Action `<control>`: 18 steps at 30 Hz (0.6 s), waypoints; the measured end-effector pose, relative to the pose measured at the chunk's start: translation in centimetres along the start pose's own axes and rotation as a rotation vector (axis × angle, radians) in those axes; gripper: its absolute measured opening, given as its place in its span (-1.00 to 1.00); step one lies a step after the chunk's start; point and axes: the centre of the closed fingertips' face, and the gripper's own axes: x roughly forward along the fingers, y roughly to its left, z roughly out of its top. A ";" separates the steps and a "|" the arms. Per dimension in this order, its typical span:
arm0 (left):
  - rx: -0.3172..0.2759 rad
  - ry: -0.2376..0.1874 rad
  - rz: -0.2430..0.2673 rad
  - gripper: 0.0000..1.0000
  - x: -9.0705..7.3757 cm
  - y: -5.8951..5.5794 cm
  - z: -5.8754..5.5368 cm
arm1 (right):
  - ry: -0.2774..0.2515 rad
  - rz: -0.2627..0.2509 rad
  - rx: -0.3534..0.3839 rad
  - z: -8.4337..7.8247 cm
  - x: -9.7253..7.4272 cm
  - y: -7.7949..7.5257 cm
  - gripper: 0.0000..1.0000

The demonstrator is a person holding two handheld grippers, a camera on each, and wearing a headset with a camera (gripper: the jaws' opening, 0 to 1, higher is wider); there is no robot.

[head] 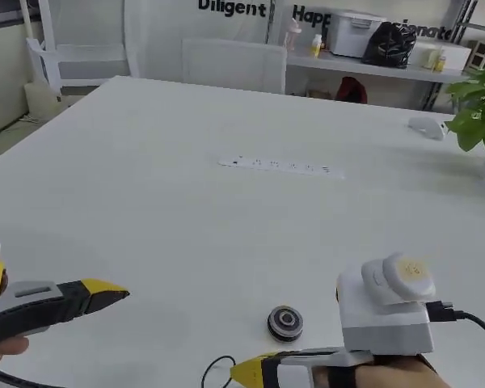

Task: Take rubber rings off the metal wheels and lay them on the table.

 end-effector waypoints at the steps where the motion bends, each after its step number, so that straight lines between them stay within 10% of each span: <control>1: 0.001 0.002 0.000 0.73 0.0 0.0 0.0 | 0.000 -0.002 -0.003 0.0 0.0 0.0 -1.00; 18: 0.013 0.035 -0.010 0.74 0.2 -0.2 -0.6 | 0.007 -0.100 -0.186 1.3 -1.3 -1.4 -0.69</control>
